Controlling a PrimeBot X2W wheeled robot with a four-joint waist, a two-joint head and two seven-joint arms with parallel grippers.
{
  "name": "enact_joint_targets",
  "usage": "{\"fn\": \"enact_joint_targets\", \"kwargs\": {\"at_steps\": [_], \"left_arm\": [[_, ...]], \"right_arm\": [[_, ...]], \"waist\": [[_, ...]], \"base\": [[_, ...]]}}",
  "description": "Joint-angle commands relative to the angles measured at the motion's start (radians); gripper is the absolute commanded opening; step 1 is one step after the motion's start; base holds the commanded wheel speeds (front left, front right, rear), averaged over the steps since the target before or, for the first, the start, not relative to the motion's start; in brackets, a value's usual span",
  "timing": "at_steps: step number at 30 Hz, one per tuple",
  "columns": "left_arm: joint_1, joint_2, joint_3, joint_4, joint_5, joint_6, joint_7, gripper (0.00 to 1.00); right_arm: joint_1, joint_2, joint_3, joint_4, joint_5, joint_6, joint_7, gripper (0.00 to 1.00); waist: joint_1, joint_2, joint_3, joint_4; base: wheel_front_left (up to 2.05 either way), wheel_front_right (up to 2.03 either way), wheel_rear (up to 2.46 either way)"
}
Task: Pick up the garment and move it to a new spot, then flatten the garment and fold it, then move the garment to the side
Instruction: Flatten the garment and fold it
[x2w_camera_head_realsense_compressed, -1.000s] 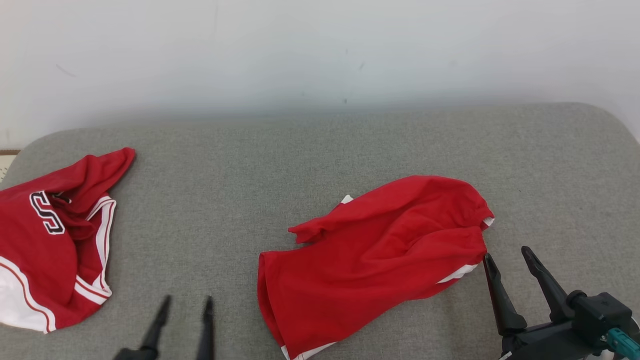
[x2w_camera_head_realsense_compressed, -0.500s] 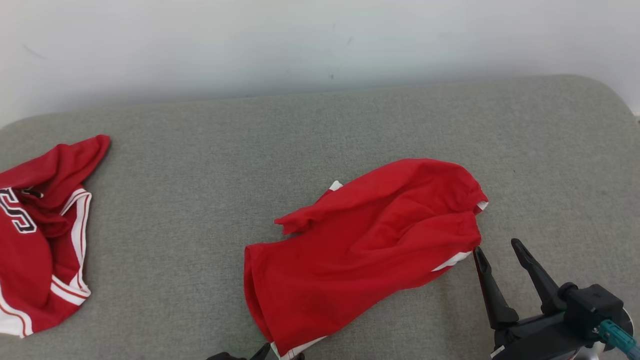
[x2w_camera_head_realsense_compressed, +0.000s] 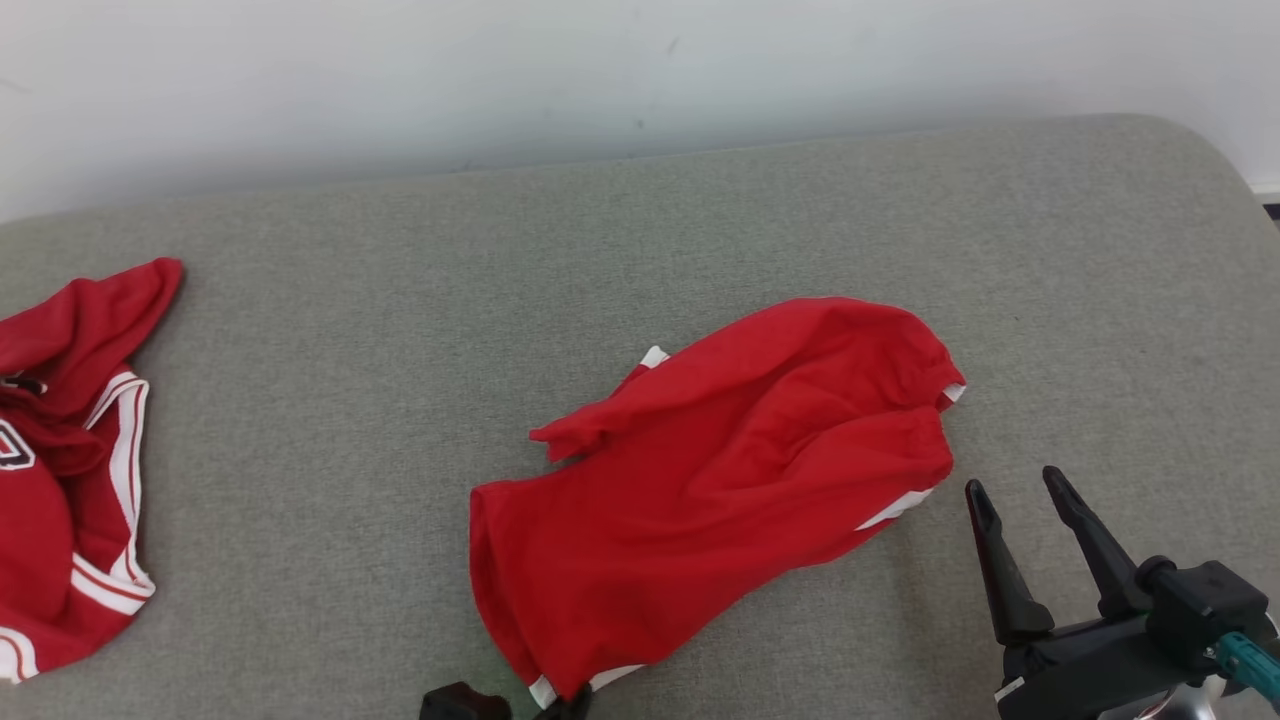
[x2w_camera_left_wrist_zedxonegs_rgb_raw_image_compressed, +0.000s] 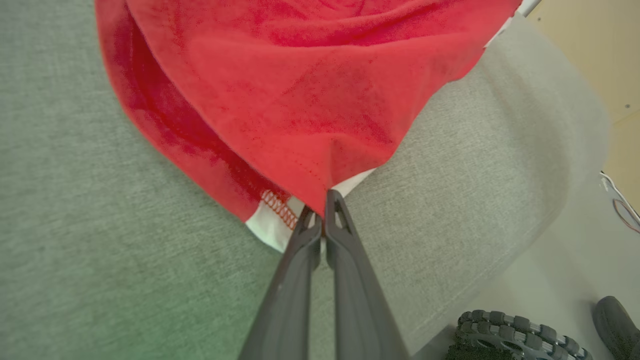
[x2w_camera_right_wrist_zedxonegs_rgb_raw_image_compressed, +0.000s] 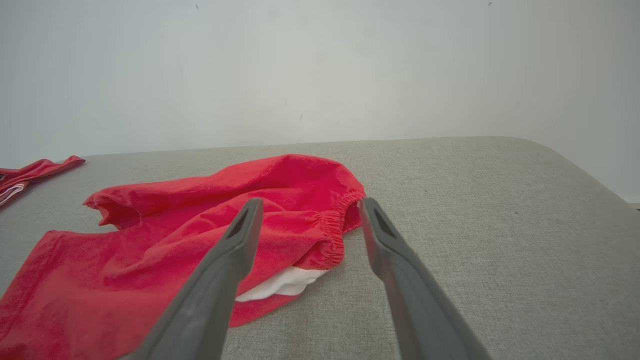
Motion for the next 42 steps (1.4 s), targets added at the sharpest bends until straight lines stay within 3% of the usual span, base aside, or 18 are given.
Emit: {"fn": "enact_joint_targets", "kwargs": {"at_steps": [1,10,15,20,25,42], "left_arm": [[-0.003,0.008,-0.008,-0.016,-0.005,-0.006,0.006,0.0],[0.027,0.142,-0.078,-0.334,0.015,-0.051,0.167,0.0],[-0.001,0.197,-0.047,-0.483,0.003,-0.051,0.215,0.0],[-0.041,0.211,0.026,-0.52,-0.034,-0.043,0.208,0.0],[-0.112,0.206,0.096,-0.445,-0.052,-0.041,0.181,0.0],[-0.317,0.037,0.204,0.061,-0.186,-0.094,0.048,0.0]], "right_arm": [[0.004,-0.004,-0.005,-0.001,0.001,-0.001,-0.003,1.0],[0.008,0.004,-0.029,-0.001,0.005,-0.001,0.004,1.0],[0.0,0.009,-0.034,0.0,0.013,-0.001,0.006,1.0],[-0.015,0.013,-0.028,0.001,0.021,-0.001,0.007,1.0],[-0.024,0.015,-0.029,0.005,0.03,-0.001,0.001,1.0],[-0.083,0.011,-0.015,0.034,0.054,-0.001,-0.021,1.0]], "waist": [[-0.0001,-0.0001,0.001,0.008],[-0.0001,-0.0001,-0.001,0.058],[-0.0001,-0.0001,0.003,0.065],[-0.0001,-0.0001,0.012,0.051],[-0.0001,-0.0001,0.031,0.028],[-0.0001,-0.0001,0.108,-0.03]], "base": [[0.0,0.0,0.0],[0.0,0.0,0.0],[0.0,0.0,0.0],[0.0,0.0,0.0],[0.0,0.0,0.0],[0.0,0.0,0.0]]}}
